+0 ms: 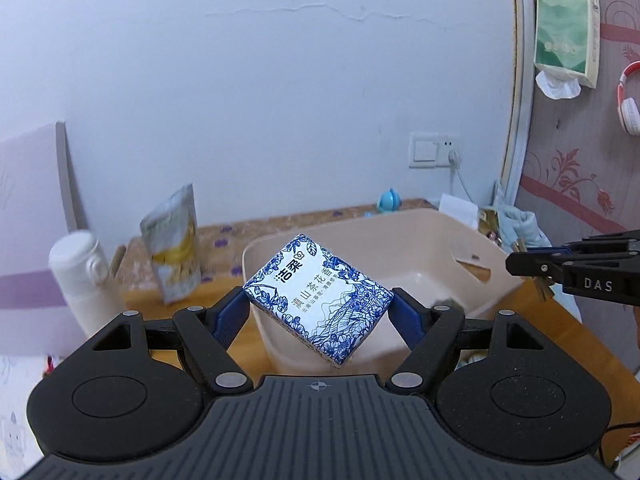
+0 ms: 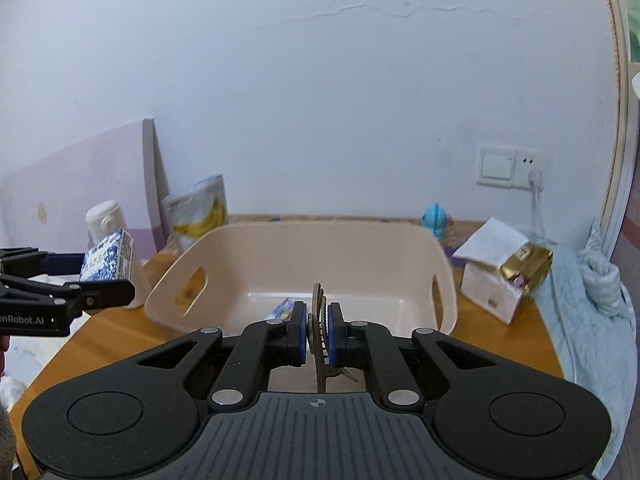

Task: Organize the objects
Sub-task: 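Carry the patterned box with left tool while right tool carries the clip over the bin, then open left tool releasing the box while right tool drops the clip into the bin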

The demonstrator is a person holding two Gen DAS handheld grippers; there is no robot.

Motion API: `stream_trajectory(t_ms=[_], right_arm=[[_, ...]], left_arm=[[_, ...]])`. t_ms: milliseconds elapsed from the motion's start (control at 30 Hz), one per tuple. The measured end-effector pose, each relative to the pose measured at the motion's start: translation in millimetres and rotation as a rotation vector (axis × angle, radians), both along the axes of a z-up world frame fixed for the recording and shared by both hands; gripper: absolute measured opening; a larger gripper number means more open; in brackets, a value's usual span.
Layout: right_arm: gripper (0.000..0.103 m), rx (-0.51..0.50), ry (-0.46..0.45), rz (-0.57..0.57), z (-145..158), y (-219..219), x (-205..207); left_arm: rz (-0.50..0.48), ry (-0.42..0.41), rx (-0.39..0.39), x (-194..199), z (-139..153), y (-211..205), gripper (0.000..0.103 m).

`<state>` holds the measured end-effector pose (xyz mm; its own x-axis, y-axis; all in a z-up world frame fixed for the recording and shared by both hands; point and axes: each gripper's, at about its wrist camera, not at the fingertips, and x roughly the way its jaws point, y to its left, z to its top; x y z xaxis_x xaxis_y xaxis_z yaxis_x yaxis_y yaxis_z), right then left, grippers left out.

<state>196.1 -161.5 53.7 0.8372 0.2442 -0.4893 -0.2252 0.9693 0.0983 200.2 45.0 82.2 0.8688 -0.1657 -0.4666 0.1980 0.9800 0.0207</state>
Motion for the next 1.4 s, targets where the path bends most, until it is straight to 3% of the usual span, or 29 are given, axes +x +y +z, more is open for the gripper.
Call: stream_trajectory(t_ms=[300, 600, 1133, 1333, 1400], right_arm=[[0.011, -0.001, -0.016, -0.043, 7.5, -10.7, 30.3], [0.011, -0.003, 0.006, -0.058, -3.3, -12.4, 62.5], [0.011, -0.136, 0.162, -0.039, -42.6, 3.0, 102.8], [0.011, -0.138, 0.206, -0.048, -55.6, 7.1, 103.5], [0.019, -0.137, 0.209, -0.053, -57.1, 7.4, 102.6]], left_arm=[[-0.017, 0.042, 0.04, 59.6, -10.5, -23.3, 0.077], [-0.027, 0.117, 0.058, 105.6, -34.9, -41.5, 0.077], [-0.039, 0.29, 0.095, 133.6, -75.5, -50.3, 0.078], [-0.043, 0.301, 0.084, 133.2, -79.5, -51.1, 0.079], [-0.036, 0.297, 0.062, 132.1, -78.3, -49.3, 0.081]])
